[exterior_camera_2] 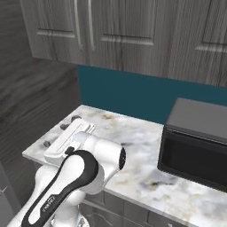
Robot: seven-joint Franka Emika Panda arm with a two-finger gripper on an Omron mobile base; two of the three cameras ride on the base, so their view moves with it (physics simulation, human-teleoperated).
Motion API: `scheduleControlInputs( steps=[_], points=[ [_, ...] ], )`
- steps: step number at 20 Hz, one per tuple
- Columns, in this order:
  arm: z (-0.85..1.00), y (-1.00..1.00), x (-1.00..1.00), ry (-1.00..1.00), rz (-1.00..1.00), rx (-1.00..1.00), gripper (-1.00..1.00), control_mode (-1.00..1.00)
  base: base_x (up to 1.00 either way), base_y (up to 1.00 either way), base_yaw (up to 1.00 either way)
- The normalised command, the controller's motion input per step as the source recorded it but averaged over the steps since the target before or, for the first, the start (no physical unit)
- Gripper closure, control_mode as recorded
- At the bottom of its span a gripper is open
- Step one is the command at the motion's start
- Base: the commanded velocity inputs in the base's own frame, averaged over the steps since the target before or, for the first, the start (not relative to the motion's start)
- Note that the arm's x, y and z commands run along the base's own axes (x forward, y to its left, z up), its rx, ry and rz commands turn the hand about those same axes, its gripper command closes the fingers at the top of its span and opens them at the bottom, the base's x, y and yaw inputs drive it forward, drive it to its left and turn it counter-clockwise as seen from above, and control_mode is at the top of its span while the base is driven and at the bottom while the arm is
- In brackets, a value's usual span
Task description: Retrieve the wine glasses from the counter and place one next to each plate.
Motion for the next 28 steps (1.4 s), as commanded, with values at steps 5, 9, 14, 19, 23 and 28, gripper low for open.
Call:
scheduleControlInputs(
  steps=[5, 9, 14, 19, 23, 28],
  points=[
    [-0.66, 0.00, 0.58, 0.04, 0.00, 0.03, -1.00, -1.00, 0.00, 0.00, 0.00],
    [-0.44, 0.00, 0.63, 0.03, 0.02, -0.02, -1.00, -1.00, 0.00, 0.00, 0.00],
    [-0.36, 0.00, 0.57, 0.00, 0.06, 0.00, -1.00, -1.00, 0.00, 0.00, 0.00],
    [-0.34, 0.00, 0.62, 0.00, 0.05, 0.00, -1.00, -1.00, 0.00, 0.00, 0.00],
    [-0.24, 0.00, 0.66, 0.00, 0.03, 0.00, -1.00, -1.00, 0.00, 0.00, 0.00],
    [-0.07, 0.00, 0.51, 0.00, 0.00, -0.01, -1.00, -1.00, 0.00, 0.00, 0.00]
  ],
)
